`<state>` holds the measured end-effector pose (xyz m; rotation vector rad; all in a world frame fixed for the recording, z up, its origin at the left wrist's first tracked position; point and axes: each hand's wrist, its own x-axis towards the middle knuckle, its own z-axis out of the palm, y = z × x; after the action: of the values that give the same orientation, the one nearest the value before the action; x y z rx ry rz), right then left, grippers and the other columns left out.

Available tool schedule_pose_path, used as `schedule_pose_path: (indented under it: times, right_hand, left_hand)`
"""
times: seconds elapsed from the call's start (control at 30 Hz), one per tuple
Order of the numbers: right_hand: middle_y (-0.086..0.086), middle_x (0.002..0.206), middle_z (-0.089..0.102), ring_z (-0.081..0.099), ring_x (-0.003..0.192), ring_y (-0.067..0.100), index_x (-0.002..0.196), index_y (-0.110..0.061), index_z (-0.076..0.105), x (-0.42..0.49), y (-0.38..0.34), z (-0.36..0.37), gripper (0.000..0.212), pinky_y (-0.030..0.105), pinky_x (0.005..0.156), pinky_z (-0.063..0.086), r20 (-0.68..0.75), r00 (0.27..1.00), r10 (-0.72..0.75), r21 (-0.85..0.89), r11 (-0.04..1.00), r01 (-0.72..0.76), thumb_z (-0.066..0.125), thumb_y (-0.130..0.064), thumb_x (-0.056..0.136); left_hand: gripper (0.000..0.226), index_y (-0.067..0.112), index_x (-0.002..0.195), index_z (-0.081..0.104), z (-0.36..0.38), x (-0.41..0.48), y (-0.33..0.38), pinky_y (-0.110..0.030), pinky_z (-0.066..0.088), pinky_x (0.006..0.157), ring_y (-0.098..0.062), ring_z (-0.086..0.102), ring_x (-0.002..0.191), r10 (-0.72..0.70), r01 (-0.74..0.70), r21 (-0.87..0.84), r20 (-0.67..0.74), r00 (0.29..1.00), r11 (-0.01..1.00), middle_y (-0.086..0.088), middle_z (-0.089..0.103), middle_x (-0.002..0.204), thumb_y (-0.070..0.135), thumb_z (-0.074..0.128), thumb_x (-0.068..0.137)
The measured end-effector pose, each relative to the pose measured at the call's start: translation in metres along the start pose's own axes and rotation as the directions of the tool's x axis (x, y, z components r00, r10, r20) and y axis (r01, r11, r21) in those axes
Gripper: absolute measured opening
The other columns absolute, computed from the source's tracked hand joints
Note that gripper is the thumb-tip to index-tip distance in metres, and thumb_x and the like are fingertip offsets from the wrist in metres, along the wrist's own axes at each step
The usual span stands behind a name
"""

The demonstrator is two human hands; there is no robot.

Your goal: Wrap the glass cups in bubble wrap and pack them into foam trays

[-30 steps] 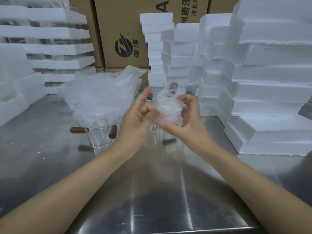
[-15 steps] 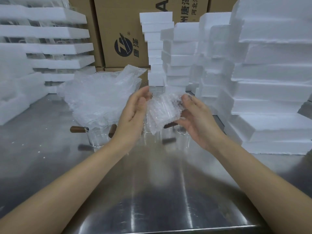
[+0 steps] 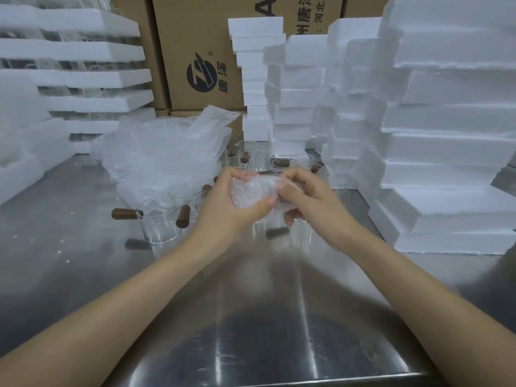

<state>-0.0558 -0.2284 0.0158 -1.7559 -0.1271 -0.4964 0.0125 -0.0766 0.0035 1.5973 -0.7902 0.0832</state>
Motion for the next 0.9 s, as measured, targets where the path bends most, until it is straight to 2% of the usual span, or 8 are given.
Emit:
schedule_pose_path:
  times: [0.1,0.2,0.27,0.33,0.47,0.6,0.73,0.9]
  right_hand:
    - [0.002,0.073,0.059,0.053,0.061,0.016,0.082,-0.016,0.052,-0.001,-0.002,-0.002,0.016,0.024,0.045,0.042,0.020,1.000,0.020,-0.009,1.000,-0.020,0.052,-0.017,0.098]
    - [-0.009,0.061,0.056,0.057,0.055,0.006,0.078,-0.016,0.052,0.001,-0.003,-0.004,0.019,0.022,0.042,0.043,0.067,0.993,0.093,0.063,0.993,-0.097,0.052,-0.016,0.097]
    - [-0.010,0.057,0.050,0.054,0.053,0.004,0.073,-0.017,0.051,0.001,-0.002,-0.006,0.023,0.022,0.043,0.044,0.106,0.984,0.145,0.097,0.983,-0.156,0.054,-0.014,0.095]
    - [-0.009,0.054,0.040,0.044,0.050,0.005,0.067,-0.019,0.049,0.001,-0.001,-0.007,0.027,0.022,0.046,0.045,0.129,0.973,0.193,0.090,0.975,-0.205,0.056,-0.011,0.092]
    - [-0.012,0.052,0.038,0.039,0.049,0.005,0.061,-0.022,0.043,0.001,0.001,-0.007,0.034,0.020,0.048,0.044,0.083,0.975,0.205,-0.019,0.979,-0.204,0.059,-0.012,0.089]
    - [-0.016,0.052,0.045,0.044,0.051,0.003,0.063,-0.021,0.045,0.002,0.000,-0.002,0.025,0.021,0.048,0.043,-0.013,0.999,0.041,-0.191,0.981,-0.043,0.062,-0.024,0.081]
    - [0.003,0.066,0.056,0.053,0.062,0.017,0.070,-0.021,0.050,0.000,0.006,-0.001,0.021,0.041,0.063,0.051,-0.015,0.998,-0.060,-0.335,0.941,0.051,0.061,-0.030,0.085]
    - [-0.006,0.077,0.063,0.057,0.073,0.012,0.084,-0.018,0.062,-0.001,-0.001,-0.005,0.014,0.039,0.067,0.050,0.064,0.960,-0.272,-0.722,0.651,0.233,0.061,-0.031,0.091]
  left_hand:
    - [0.041,0.034,0.079,0.043,-0.005,0.000,0.003,-0.029,0.048,0.091,-0.004,0.057,0.110,0.099,-0.102,0.121,0.032,0.995,0.987,0.017,0.060,0.117,0.048,0.078,0.062]
    - [0.037,0.024,0.085,0.053,-0.010,0.001,0.003,-0.012,0.033,0.102,0.003,0.041,0.128,0.319,-0.340,0.303,0.119,0.940,0.890,0.010,0.043,0.140,0.032,0.085,0.068]
    - [0.038,0.020,0.106,0.061,-0.010,0.000,0.005,-0.023,0.031,0.111,-0.009,0.039,0.134,0.404,-0.465,0.347,0.234,0.884,0.815,0.002,0.033,0.148,0.023,0.082,0.074]
    - [0.041,0.015,0.114,0.064,-0.007,-0.002,0.004,-0.033,0.035,0.111,-0.019,0.042,0.133,0.441,-0.530,0.365,0.301,0.845,0.765,-0.003,0.035,0.146,0.018,0.080,0.076]
    - [0.030,0.004,0.095,0.066,-0.003,-0.004,0.001,-0.015,0.031,0.105,-0.015,0.044,0.127,0.462,-0.527,0.404,0.252,0.850,0.748,-0.007,0.045,0.135,0.016,0.082,0.073]
    - [0.023,0.003,0.080,0.066,0.000,-0.006,-0.001,-0.009,0.031,0.099,-0.011,0.048,0.117,0.434,-0.474,0.436,0.194,0.880,0.765,0.000,0.047,0.126,0.014,0.084,0.071]
    - [0.012,0.013,0.076,0.075,0.000,-0.006,-0.002,-0.004,0.028,0.096,0.001,0.048,0.110,0.354,-0.418,0.442,0.223,0.908,0.794,0.005,0.053,0.118,0.024,0.080,0.075]
    - [0.010,0.015,0.079,0.079,-0.005,-0.002,-0.009,0.002,0.022,0.092,-0.001,0.049,0.110,0.244,-0.348,0.521,0.260,0.934,0.779,0.009,0.053,0.120,0.026,0.077,0.078]
